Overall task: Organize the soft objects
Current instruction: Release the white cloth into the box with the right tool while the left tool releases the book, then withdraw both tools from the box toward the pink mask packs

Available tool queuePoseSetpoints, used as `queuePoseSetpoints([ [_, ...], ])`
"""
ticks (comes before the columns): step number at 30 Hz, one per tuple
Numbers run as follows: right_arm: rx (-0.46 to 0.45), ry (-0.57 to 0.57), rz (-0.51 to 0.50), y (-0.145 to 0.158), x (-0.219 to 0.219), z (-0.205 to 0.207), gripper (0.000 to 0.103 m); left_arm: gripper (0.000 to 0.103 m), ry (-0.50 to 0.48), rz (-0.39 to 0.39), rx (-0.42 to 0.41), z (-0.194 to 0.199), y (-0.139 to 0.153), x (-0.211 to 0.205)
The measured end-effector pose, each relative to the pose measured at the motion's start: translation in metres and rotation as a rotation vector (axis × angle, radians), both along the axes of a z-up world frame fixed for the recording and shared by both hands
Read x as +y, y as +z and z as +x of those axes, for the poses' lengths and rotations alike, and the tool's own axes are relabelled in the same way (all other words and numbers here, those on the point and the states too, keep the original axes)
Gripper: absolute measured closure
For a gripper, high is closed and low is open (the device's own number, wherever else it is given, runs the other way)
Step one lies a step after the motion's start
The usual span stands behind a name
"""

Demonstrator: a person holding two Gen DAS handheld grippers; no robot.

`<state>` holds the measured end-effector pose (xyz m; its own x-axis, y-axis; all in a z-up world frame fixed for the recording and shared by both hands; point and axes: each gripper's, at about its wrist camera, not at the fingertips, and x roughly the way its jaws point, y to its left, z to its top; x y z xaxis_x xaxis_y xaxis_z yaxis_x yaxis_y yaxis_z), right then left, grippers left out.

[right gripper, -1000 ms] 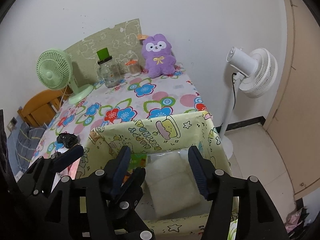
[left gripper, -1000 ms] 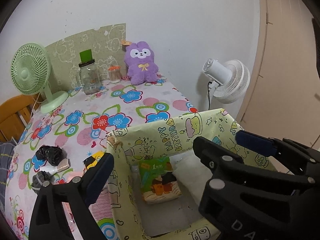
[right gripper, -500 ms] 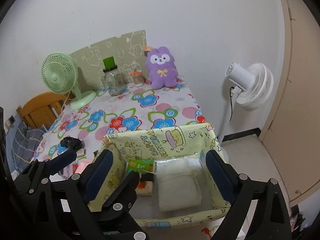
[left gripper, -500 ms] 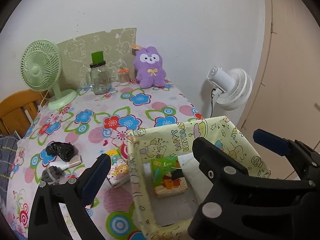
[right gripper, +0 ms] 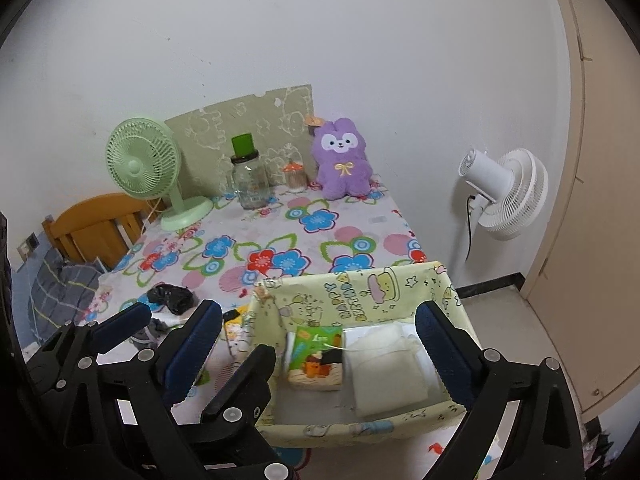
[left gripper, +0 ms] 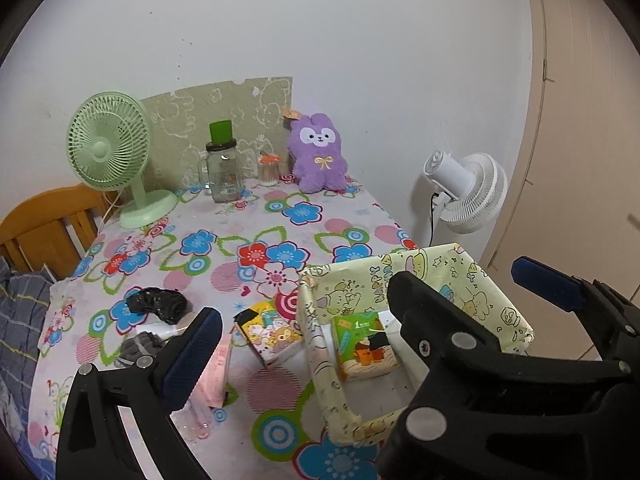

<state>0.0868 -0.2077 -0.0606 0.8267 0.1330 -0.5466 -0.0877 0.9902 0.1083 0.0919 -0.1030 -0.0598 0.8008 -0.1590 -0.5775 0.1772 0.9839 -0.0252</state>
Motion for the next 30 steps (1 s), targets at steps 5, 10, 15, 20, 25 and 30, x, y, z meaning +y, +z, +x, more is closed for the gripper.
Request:
queuePoseSetpoints([
  [5,-0.02,0.004,-0.002,0.005,0.011,-0.01,0.004,0.0,0.014,-0.005,-0.014,-0.009,0.005,0.011],
  [10,-0.043,0.014,0.001,0.01,0.024,-0.02,0.004,0.0,0.022,-0.001,-0.045,-0.02,0.01,0.024],
  [15,-0.057,0.029,-0.003,0.013,0.035,-0.027,0.004,0.0,0.04,0.002,-0.064,-0.027,0.013,0.036],
  [20,-0.066,0.037,-0.009,0.014,0.047,-0.032,0.004,0.0,0.058,0.007,-0.082,-0.033,0.014,0.048],
  [25,-0.074,0.06,-0.015,0.014,0.06,-0.036,0.004,0.001,0.072,0.004,-0.089,-0.04,0.013,0.06],
  [30,-0.066,0.093,-0.01,0.009,0.073,-0.037,0.004,0.001,0.105,0.017,-0.088,-0.045,0.009,0.073],
])
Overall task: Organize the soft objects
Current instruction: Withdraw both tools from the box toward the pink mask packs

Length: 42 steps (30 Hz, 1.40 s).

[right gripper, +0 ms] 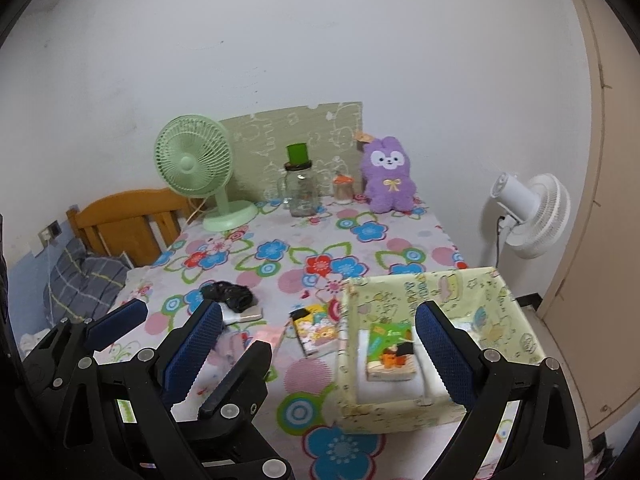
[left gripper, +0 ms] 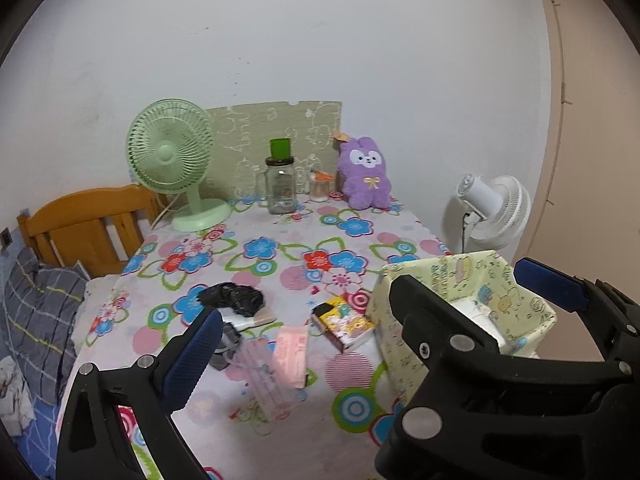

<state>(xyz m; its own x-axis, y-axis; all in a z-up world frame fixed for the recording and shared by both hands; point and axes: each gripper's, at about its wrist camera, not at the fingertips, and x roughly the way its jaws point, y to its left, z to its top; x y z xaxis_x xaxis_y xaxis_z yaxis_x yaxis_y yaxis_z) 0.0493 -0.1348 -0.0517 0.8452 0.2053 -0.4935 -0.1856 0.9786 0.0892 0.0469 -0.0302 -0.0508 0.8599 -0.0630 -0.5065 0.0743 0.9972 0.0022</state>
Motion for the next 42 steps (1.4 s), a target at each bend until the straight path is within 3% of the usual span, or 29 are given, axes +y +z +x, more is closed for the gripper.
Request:
queuePoseSetpoints([
  [10,0.018,0.023,-0.003,-0.017,0.024,0.005,0.005,0.003,0.048,-0.001,0.023,0.002,-0.016,0.023],
  [16,0.036,0.046,-0.008,-0.029,0.038,0.012,0.011,0.004,0.073,-0.011,0.045,0.007,-0.027,0.037],
  [35,0.167,0.1,-0.025,-0.069,0.08,0.041,0.025,0.009,0.117,-0.039,0.154,0.029,-0.067,0.075],
  [42,0.232,0.108,-0.035,-0.09,0.088,0.058,0.026,0.01,0.115,-0.056,0.215,0.043,-0.088,0.081],
])
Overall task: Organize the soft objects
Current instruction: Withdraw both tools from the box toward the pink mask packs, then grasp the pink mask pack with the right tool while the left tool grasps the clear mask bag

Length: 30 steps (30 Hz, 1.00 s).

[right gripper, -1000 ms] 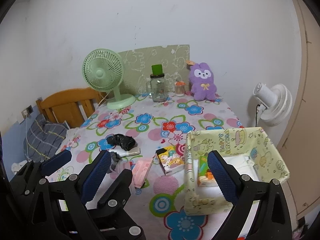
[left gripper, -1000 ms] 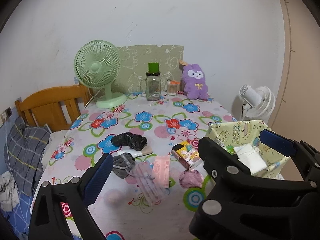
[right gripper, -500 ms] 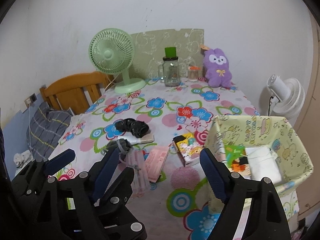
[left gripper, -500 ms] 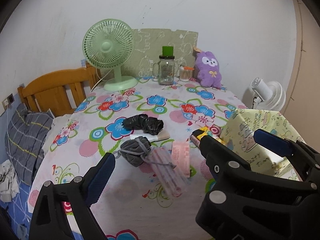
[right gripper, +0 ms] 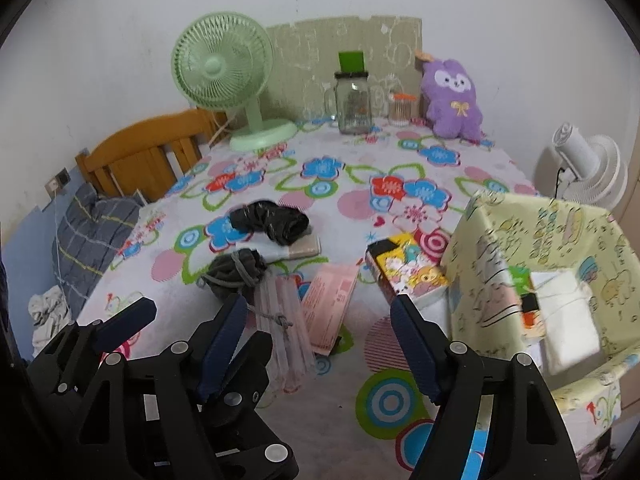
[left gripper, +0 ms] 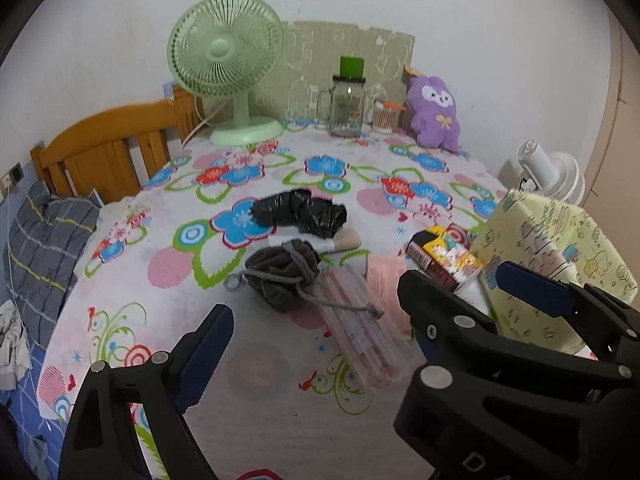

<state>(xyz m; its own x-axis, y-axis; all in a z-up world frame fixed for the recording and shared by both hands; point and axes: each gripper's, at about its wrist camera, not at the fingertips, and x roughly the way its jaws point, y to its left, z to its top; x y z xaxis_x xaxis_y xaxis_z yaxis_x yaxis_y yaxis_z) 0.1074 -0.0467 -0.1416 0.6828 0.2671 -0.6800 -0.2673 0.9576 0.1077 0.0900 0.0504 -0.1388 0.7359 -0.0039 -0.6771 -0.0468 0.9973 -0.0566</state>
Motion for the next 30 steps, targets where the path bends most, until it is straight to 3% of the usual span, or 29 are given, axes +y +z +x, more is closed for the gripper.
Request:
queuePoseSetpoints([
  [13,0.069,-0.034,0.005,-0.024,-0.003,0.024,0.027,0.014,-0.031,-0.07,0.058,0.021,-0.023,-0.004],
  [18,0.095,-0.044,0.0,-0.033,-0.004,0.032,0.027,0.028,-0.033,-0.102,0.086,0.028,-0.033,-0.003],
  [20,0.107,-0.048,-0.006,-0.037,-0.005,0.035,0.027,0.041,-0.015,-0.098,0.085,0.029,-0.036,-0.004],
  [30,0.146,-0.039,-0.017,-0.05,-0.002,0.041,0.027,0.063,-0.064,-0.098,0.109,0.032,-0.045,-0.005],
])
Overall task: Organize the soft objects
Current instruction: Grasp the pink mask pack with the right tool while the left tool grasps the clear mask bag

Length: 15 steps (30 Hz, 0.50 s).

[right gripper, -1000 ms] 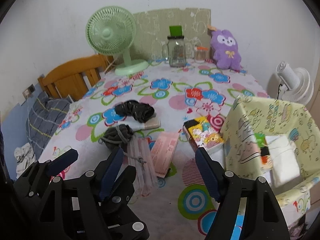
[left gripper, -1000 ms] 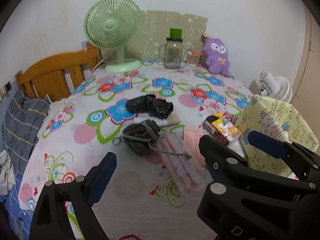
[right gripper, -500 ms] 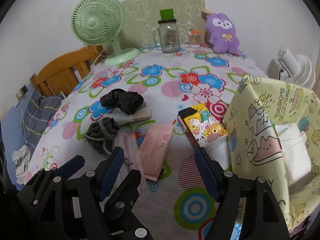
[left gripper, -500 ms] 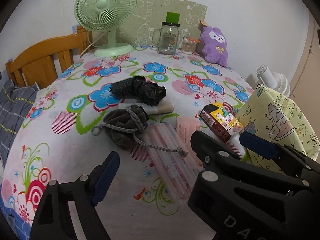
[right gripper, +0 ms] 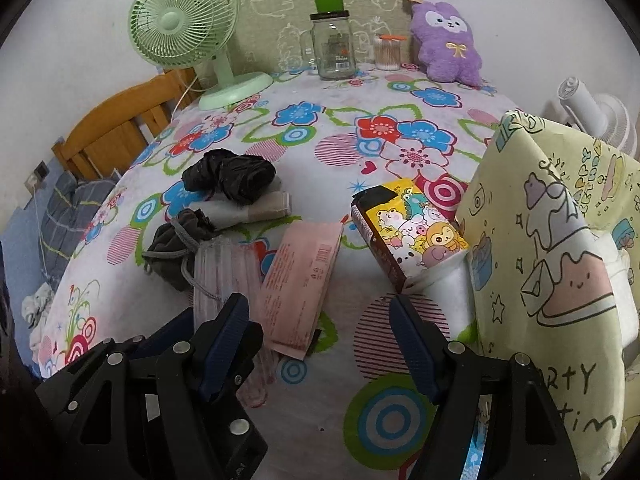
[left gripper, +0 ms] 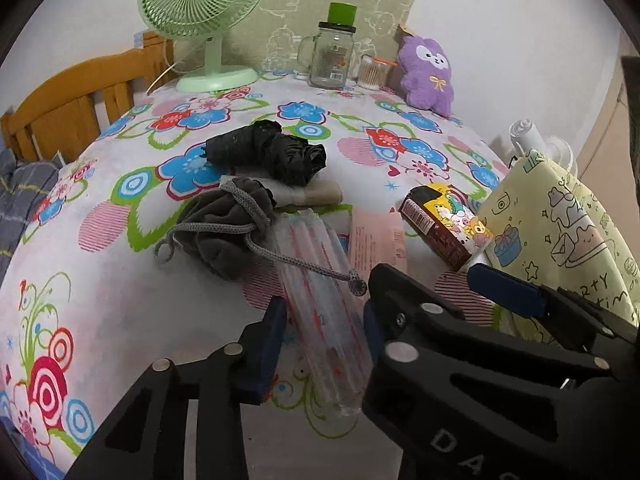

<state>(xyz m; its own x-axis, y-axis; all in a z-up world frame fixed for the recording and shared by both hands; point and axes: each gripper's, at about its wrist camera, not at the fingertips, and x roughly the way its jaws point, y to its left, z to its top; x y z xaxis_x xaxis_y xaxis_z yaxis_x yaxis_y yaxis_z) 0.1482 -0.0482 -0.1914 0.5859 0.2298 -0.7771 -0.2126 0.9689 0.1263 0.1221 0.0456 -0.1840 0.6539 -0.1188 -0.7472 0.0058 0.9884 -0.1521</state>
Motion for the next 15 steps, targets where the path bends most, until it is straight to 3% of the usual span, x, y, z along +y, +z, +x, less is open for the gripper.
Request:
queuePoseSetpoints([
  [8,-0.003,0.027,0.003,-0.001,0.011,0.003,0.028,0.072,0.035,0.104,-0.017,0.002,0.004,0.01],
  [15,0.03,0.029,0.011,-0.009,0.02,0.015,0.036,0.072,0.047,0.117,-0.011,0.007,0.0,0.018],
])
